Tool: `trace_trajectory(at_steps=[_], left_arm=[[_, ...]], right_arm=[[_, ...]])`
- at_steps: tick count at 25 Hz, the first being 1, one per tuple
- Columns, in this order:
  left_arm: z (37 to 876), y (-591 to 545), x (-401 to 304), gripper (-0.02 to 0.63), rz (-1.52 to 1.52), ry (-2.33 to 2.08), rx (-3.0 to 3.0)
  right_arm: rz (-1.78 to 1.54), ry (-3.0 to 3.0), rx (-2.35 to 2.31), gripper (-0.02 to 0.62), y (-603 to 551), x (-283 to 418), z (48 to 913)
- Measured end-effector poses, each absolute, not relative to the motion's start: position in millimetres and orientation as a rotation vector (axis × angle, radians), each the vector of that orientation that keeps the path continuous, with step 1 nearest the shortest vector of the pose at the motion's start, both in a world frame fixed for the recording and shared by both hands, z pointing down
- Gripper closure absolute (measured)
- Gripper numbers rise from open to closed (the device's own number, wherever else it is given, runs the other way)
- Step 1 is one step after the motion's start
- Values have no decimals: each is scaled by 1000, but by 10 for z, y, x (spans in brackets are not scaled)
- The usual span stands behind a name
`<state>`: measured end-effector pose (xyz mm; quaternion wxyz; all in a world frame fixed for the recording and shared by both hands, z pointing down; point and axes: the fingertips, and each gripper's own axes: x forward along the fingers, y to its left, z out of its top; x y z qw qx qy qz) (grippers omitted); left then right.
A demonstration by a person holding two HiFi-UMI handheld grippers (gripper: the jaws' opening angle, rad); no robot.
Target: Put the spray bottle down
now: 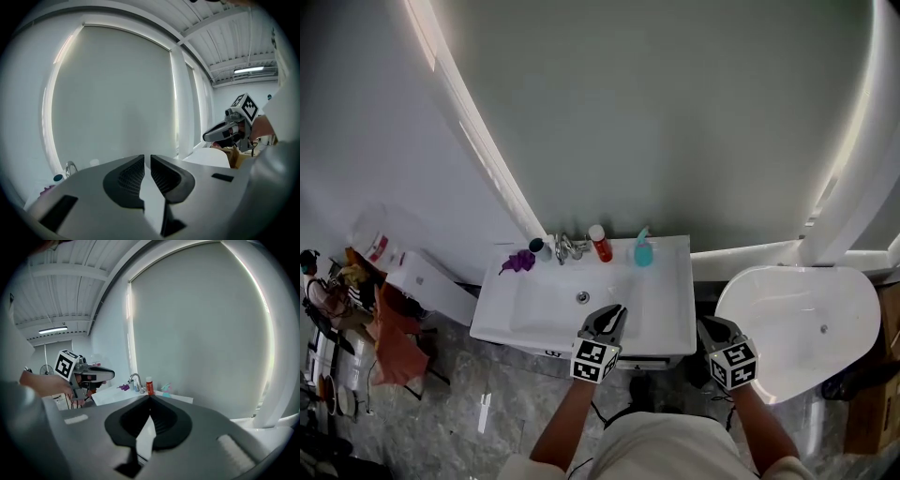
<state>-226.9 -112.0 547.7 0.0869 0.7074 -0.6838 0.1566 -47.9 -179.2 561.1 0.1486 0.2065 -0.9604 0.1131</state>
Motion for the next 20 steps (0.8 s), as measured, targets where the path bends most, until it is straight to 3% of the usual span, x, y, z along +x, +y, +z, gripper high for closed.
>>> trace_trajectory(at_steps=[10,20], left_arm=[[5472,-369,-1714,572,484,-2057,1994],[5367,49,-1730,586,447,-2061,1992]], right_arm=[[359,-2798,523,584,-1474,-107,5596],[238,-2804,518,584,-1207,-110,5530]])
